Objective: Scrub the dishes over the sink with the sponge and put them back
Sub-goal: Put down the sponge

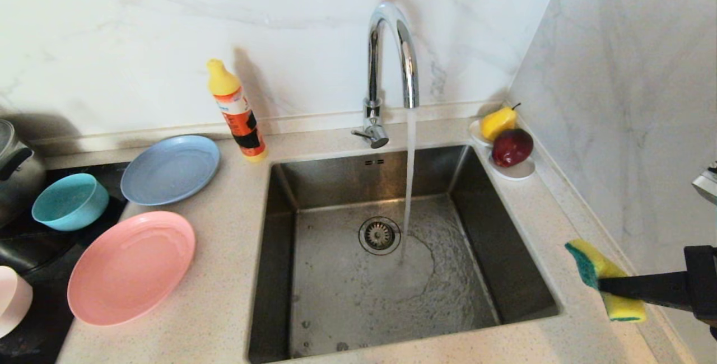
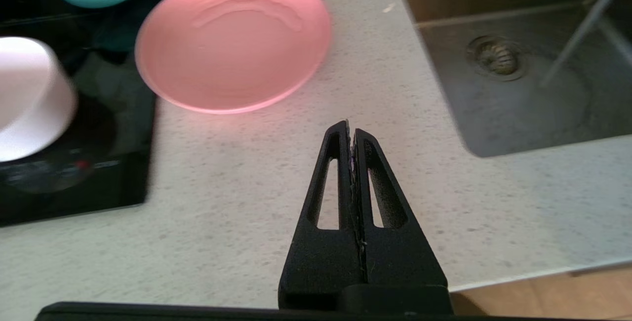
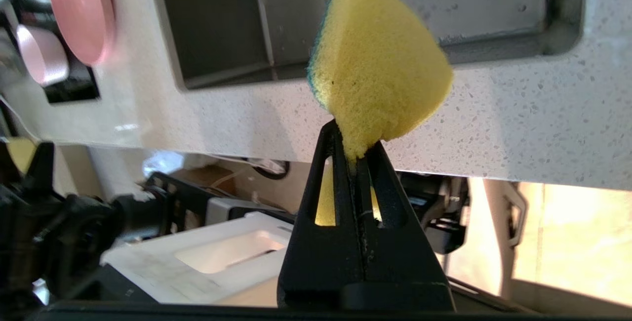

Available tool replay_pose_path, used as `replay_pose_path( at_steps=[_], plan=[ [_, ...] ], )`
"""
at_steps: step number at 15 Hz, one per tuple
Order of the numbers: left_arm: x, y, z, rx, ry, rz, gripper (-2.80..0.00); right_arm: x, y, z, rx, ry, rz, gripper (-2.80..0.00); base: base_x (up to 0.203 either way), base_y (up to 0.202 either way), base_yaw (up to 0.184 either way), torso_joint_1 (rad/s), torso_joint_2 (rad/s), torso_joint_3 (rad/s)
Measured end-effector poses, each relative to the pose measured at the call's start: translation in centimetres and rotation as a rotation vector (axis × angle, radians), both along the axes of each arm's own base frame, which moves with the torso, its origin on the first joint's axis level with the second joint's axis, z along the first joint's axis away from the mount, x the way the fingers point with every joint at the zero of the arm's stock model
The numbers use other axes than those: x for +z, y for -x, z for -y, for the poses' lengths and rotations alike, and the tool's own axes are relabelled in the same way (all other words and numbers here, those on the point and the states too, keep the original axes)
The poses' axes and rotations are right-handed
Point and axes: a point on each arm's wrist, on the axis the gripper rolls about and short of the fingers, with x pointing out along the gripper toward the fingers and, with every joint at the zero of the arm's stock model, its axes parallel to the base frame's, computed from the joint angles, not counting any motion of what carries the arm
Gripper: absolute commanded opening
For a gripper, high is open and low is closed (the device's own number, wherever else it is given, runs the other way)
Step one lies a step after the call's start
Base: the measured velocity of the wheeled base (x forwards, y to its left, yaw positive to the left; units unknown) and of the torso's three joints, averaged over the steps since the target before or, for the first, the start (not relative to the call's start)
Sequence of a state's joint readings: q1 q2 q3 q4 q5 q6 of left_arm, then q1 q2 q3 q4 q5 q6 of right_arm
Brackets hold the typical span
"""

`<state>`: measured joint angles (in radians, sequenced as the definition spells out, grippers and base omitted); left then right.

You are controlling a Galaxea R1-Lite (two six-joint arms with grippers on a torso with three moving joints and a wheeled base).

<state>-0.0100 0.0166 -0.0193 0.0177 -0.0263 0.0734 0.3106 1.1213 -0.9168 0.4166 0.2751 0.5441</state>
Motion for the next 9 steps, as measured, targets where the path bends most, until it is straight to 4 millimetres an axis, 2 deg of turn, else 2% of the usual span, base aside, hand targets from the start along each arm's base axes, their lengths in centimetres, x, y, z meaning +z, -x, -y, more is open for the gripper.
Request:
replay_pose_path(
  at_steps=[5,9],
  plan=[
    [-0.36,0.05,0.01,-0.005,0.011,0.01,-2.8,0.19,0.08,0.23,0.015,0.08,0.059,-2.8,0.0,0.0,0.0,0.0,0.0,0.0],
    [-0.41,0.05,0.01,-0.005,0.012,0.009,-2.8,-0.1,0.43,0.64,0.012,0.261,0.134,-2.8,0.0,0.0,0.0,0.0,0.0,0.0]
  ],
)
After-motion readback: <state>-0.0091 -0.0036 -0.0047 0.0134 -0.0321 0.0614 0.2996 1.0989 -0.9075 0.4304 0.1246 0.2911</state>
